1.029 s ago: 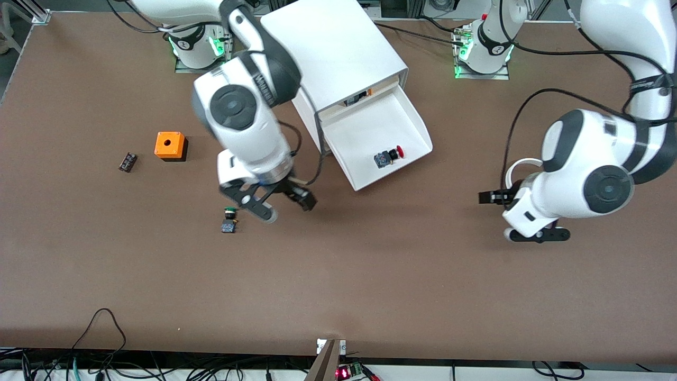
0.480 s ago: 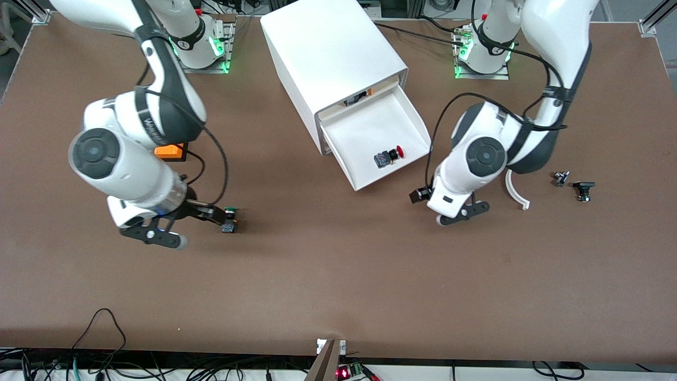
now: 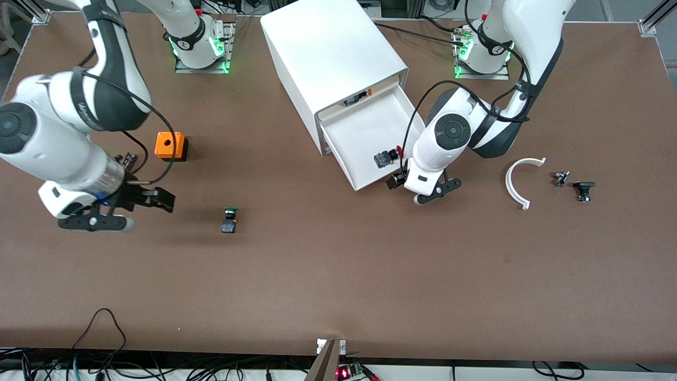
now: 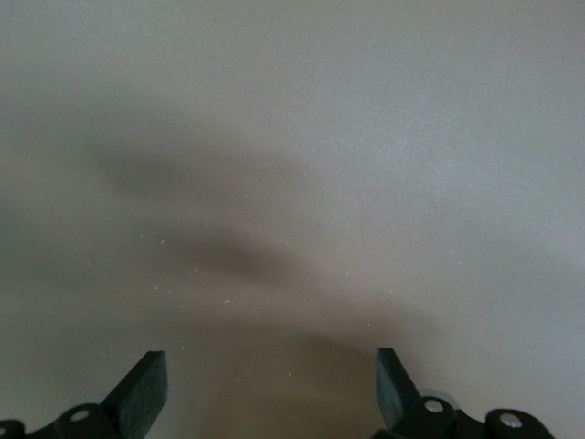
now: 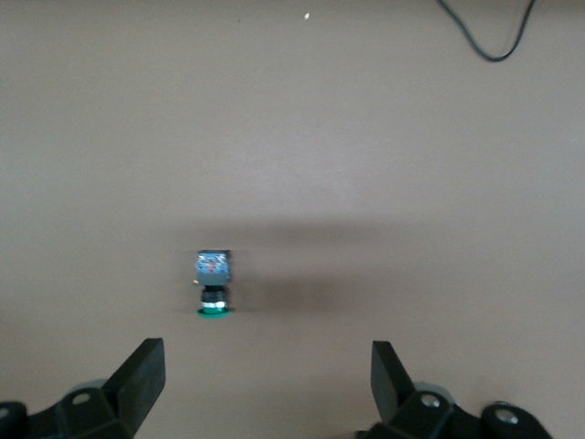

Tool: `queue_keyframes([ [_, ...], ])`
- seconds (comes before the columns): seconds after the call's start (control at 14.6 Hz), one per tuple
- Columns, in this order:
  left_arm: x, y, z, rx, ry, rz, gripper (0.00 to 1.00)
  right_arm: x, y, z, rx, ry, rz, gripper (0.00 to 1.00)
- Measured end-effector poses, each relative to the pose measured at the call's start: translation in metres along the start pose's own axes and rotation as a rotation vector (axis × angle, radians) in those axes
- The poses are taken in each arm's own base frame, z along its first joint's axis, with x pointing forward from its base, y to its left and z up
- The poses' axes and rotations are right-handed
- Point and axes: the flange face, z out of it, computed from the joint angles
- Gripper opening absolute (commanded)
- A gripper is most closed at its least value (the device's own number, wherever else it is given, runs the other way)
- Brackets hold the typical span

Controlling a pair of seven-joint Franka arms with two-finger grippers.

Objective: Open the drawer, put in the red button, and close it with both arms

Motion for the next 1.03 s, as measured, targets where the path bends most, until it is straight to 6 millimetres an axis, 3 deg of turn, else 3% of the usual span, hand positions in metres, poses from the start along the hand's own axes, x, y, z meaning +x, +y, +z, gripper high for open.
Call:
queue_keyframes([
  [0.14,-0.006,0.003,-0.003,-0.005,-0.001,0.010,1.00,-0.013,0.013,-0.023,-0.002,0.000,-0.008,1.00],
  [0.41,-0.024,0.007,-0.001,0.000,-0.011,0.035,1.00,-0.038,0.019,-0.071,0.004,-0.014,-0.006,1.00],
  [0.75,-0.046,0.009,0.004,0.013,-0.027,0.063,1.00,-0.050,0.024,-0.097,0.006,-0.017,0.008,1.00],
  [1.03,-0.069,0.015,0.006,0.019,-0.040,0.098,1.00,-0.045,0.030,-0.112,0.004,-0.002,0.020,1.00],
])
